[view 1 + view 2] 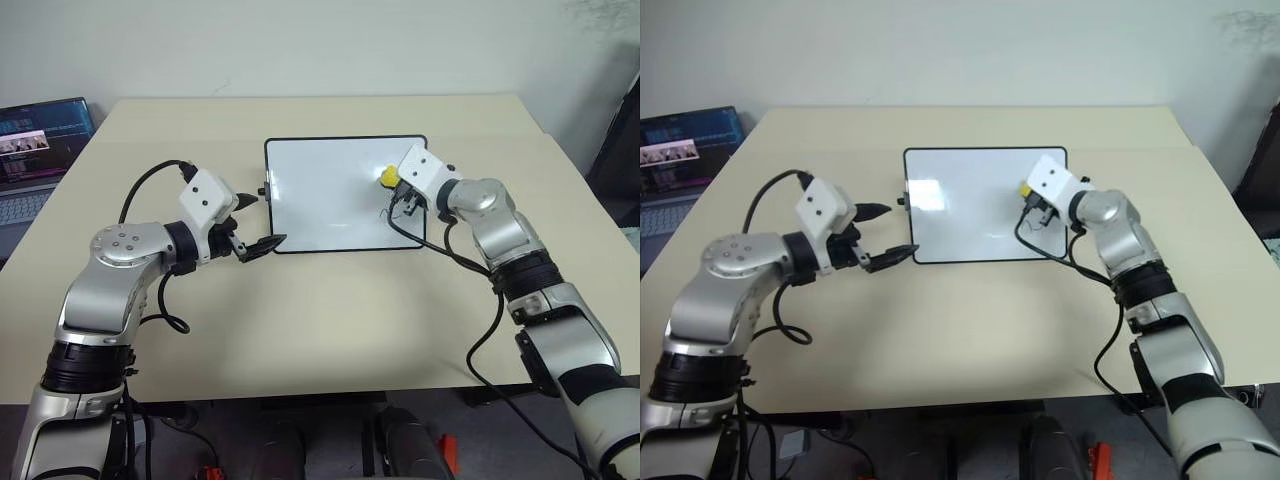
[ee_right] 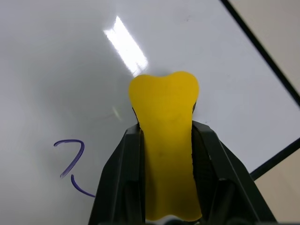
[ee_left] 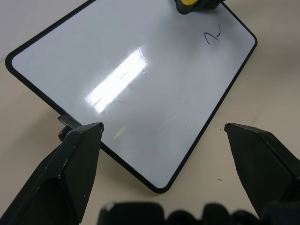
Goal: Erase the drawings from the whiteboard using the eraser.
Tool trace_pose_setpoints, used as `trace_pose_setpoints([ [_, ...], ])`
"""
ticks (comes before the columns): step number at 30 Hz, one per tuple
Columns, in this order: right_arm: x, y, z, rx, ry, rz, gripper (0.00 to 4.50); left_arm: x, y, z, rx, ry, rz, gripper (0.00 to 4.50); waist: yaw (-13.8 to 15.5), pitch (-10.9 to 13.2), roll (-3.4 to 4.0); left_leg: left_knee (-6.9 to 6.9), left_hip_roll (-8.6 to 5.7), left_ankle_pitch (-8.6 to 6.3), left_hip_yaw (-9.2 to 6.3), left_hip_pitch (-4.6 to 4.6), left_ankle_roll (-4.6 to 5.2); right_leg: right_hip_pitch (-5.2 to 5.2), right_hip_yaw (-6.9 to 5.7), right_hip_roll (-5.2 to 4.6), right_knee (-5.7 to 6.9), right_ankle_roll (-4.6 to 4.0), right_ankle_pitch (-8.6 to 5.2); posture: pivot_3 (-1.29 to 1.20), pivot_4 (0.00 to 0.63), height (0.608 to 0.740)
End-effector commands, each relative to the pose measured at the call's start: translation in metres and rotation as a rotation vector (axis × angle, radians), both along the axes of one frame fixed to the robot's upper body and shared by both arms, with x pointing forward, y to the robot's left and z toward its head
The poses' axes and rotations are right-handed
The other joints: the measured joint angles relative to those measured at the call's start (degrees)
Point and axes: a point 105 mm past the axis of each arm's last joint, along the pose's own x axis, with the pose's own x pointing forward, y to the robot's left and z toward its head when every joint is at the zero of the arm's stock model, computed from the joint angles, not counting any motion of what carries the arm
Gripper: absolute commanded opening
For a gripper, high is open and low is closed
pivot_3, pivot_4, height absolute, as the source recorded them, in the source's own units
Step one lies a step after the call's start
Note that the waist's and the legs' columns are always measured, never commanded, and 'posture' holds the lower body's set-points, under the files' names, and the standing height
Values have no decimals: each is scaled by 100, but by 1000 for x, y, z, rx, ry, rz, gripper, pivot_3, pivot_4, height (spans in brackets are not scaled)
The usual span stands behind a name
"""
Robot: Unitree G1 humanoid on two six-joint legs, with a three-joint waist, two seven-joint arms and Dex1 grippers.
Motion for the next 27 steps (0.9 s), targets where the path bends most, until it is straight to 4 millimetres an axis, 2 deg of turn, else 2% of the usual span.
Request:
trace_pose_setpoints([
  [1, -1, 11, -5, -33, 2, 47, 977, -4, 0, 13, 13, -50, -5, 4500, -15, -1, -1, 1, 0, 0, 0, 2, 0, 1, 0, 0, 0, 0, 0, 0, 150, 740],
  [5, -7, 12, -33, -57, 81, 76, 977, -4, 1, 14, 11, -53, -2, 4500, -36, -1, -1, 1, 2, 0, 0, 18, 0, 15, 1, 3, 3, 0, 0, 0, 150, 740],
  [9, -17, 12, -65, -99, 156, 109, 977, -3, 0, 16, 9, -59, -2, 4500, -32, -7, -11, -1, 1, -1, -1, 78, 0, 77, 0, 3, -6, 1, -1, 0, 150, 740],
  [14, -34, 15, -90, -123, 243, 164, 977, -3, 0, 15, 9, -58, -4, 4500, -34, -12, -19, 2, 3, 0, 0, 107, 1, 98, 6, 7, -3, 17, -10, 0, 150, 740],
  [19, -37, 16, -89, -121, 239, 171, 977, -3, 0, 15, 9, -57, -7, 4500, -31, -12, -19, 5, 3, 18, -1, 115, 24, 105, 7, 10, -2, 25, 8, 0, 150, 740],
  [27, -16, 11, -58, -85, 114, 81, 977, -2, -1, 15, 10, -57, -9, 4500, -27, -12, -19, 5, 4, 22, -1, 115, 29, 103, 9, 11, -2, 25, 13, 0, 150, 740],
])
